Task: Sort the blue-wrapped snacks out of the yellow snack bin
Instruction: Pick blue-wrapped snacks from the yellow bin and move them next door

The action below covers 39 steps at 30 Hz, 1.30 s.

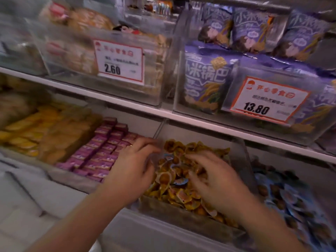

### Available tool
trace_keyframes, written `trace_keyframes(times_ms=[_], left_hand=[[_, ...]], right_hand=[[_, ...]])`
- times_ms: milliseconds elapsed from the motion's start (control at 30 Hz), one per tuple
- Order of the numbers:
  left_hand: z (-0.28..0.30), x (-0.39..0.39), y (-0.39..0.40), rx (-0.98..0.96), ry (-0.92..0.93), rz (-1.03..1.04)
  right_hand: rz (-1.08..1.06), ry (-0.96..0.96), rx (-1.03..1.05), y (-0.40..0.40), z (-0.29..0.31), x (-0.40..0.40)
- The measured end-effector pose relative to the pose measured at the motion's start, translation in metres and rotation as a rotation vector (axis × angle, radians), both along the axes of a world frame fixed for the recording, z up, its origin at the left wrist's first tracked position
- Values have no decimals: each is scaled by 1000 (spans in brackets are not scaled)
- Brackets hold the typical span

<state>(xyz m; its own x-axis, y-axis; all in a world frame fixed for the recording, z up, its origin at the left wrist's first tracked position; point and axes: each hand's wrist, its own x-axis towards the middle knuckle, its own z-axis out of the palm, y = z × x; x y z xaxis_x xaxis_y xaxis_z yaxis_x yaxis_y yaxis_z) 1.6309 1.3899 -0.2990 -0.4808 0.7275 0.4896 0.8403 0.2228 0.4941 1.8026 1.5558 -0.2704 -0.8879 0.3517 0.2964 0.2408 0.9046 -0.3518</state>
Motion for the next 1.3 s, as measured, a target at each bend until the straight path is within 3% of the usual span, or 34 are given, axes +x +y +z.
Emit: trace_keyframes(times_ms=[167, 267, 633, 867, 1133, 1200, 1300], left_hand=[[-3, -7, -2, 9, -55, -31], [-3, -11, -3, 2, -96, -63], [-3, -18, -8, 2, -131, -133], [-3, -15, -5, 7, -139, -108], [-4, -9, -1, 26, -150, -66], [-5, -10, -1, 24, -150, -66], [-5, -11, -1, 38, -173, -75]], right_hand=[[180, -674, -76, 22, -24, -83], [183, -821, -119, 41, -27, -107], [167, -613, -67, 55, -35, -97], [-34, -835, -19, 75, -20, -86], [-39, -829, 154, 67, -36, -97], [-31, -779, 181, 64, -40, -100], [-87, -513, 61, 72, -35, -97]])
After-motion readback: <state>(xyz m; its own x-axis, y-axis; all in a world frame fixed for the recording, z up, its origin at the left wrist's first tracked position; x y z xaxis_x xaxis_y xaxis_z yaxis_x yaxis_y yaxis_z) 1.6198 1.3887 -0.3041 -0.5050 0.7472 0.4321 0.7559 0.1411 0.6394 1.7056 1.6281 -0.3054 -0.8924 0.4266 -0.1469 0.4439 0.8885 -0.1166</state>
